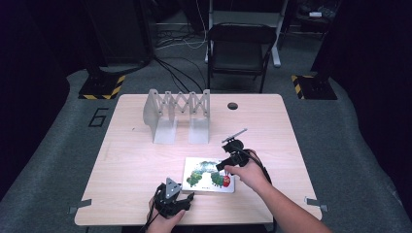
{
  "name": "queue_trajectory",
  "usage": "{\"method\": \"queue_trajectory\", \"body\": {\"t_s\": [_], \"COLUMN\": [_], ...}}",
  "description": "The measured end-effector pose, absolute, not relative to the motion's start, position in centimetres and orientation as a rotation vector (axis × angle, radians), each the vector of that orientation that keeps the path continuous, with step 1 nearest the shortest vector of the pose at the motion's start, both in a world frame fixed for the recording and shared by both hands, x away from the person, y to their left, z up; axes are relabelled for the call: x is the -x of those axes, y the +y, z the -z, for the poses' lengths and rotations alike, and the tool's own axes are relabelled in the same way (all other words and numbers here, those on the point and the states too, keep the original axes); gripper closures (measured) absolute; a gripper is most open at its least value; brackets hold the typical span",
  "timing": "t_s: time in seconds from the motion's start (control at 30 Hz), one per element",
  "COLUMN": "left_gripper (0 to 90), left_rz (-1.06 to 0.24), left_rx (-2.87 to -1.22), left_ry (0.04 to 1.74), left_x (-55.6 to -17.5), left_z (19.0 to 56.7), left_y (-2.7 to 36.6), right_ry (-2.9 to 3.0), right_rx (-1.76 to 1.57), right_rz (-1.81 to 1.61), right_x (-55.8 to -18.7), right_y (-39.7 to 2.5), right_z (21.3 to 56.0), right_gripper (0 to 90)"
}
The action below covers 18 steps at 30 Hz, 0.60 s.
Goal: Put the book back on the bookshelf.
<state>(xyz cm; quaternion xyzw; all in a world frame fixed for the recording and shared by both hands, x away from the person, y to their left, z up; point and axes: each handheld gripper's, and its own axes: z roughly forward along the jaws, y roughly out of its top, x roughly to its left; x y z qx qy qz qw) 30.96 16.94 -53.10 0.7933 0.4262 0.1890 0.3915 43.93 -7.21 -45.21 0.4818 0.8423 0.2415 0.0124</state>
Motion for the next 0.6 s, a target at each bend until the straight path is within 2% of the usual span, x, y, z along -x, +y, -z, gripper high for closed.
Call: {"method": "queue_trajectory", "body": {"t_s": [0.6], "left_gripper": [28.5], "left_rz": [-0.454], "left_rx": [-2.093], "left_ry": [1.026], "left_x": [-32.0], "left_z": [52.8], "left_y": [16.5], "right_ry": [2.589], "right_rx": [-1.619], "right_rz": [-0.678], "right_x": [-46.9], "right_y": [-8.6], "right_z": [48.3], "right_gripper": [37.1]}}
